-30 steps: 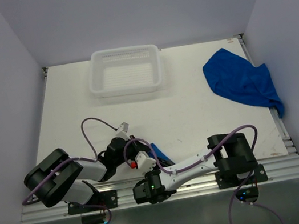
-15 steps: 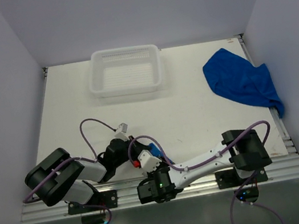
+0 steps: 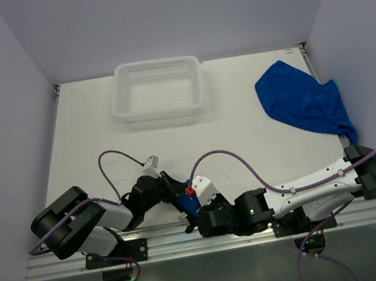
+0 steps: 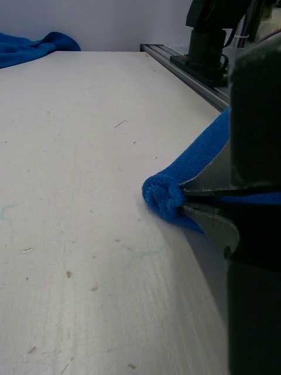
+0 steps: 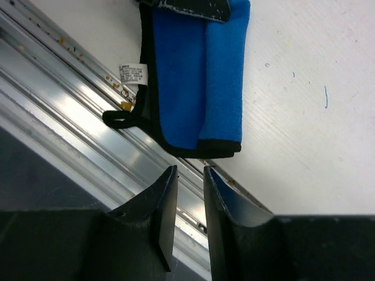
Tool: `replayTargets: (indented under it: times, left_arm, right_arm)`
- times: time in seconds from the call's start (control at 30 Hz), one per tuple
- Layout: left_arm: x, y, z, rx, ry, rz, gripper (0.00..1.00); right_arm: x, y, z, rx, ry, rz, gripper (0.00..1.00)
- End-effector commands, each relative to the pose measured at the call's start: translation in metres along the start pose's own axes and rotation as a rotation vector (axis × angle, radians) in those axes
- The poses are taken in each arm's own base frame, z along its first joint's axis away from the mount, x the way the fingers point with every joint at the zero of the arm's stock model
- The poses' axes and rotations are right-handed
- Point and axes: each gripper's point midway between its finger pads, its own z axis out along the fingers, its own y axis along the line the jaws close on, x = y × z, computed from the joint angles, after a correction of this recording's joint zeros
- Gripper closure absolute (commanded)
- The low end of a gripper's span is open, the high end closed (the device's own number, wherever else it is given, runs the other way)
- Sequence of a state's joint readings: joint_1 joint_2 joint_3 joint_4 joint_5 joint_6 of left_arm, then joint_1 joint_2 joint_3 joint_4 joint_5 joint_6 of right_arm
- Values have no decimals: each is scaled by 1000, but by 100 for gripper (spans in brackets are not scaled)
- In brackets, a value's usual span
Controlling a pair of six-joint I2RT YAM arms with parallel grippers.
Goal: Roll the towels
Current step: Roll the towel
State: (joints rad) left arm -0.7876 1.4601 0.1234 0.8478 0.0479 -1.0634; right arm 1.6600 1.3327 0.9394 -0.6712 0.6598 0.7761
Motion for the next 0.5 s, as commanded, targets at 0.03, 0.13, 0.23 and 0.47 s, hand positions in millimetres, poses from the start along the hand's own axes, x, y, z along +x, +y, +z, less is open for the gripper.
replayTargets:
  times: [0.03,0.13,0.23,0.47]
  left_arm:
    - [20,61,-15,-215,38,46,100]
    - [19,61,-17,-214,29,43,100]
    - [19,60,-18,-207,22,46,100]
    - [20,57,-17,-201,26,58,100]
  right_arm:
    - [-13,-5,9,-55,-32,151,76]
    - [-16,-19,20,-74,-19,263,82]
    - [-22,-37,33,-83,-8,368,84]
    - [-14,-42,51,-123,32,460,85]
